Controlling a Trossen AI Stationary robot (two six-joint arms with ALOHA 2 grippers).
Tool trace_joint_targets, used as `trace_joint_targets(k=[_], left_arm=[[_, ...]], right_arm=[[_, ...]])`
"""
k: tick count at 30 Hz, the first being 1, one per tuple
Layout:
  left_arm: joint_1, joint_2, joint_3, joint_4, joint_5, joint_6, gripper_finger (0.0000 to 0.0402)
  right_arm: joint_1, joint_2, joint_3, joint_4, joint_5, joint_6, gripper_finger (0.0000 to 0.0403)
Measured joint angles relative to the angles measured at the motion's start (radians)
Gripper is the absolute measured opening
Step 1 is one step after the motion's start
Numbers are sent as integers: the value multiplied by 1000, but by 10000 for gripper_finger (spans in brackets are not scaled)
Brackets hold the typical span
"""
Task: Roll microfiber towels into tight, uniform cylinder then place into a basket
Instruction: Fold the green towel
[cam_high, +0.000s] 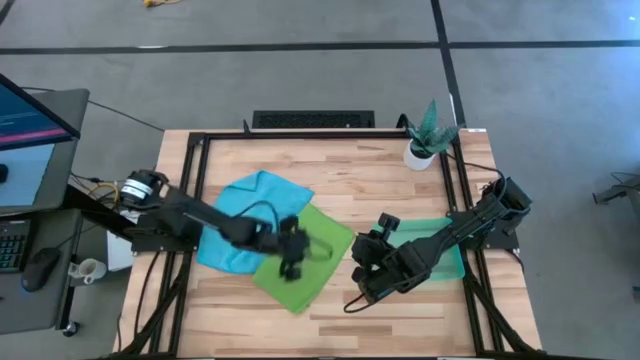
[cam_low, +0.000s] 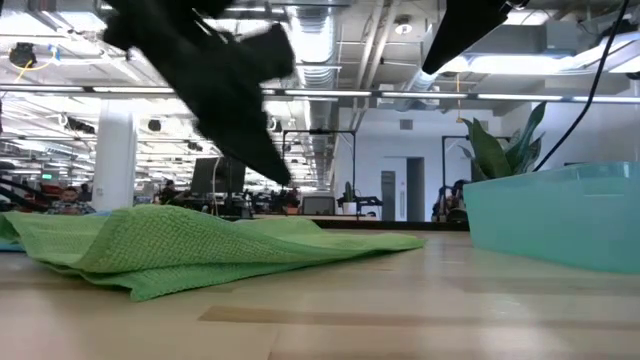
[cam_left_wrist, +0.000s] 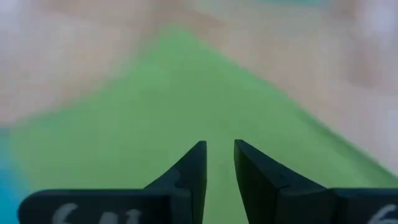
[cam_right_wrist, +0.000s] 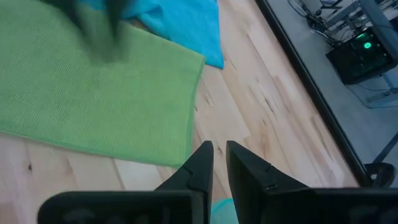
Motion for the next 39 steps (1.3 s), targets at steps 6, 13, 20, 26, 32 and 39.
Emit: trace_joint_targets(k=[6,13,20,26,32,39], left_arm=[[-155,48,-1,-12,17,-17,72],[-189,146,-1,57,0,-73,72],[-159,243,2,283,65,-102,72],[-116,329,27,474,107,-179,72],[-107,300,59,403,123,-124,72],[-123,43,71,54,-129,36,72]], right_arm=[[0,0,0,1,-11,21,67],[1,0,0,23,-14,25,67],[1,0,0,22,-14,22,67],[0,0,0,13,-13,16,67],[4,0,0,10,-13,16,67],[24,0,0,7,-14,16,67]])
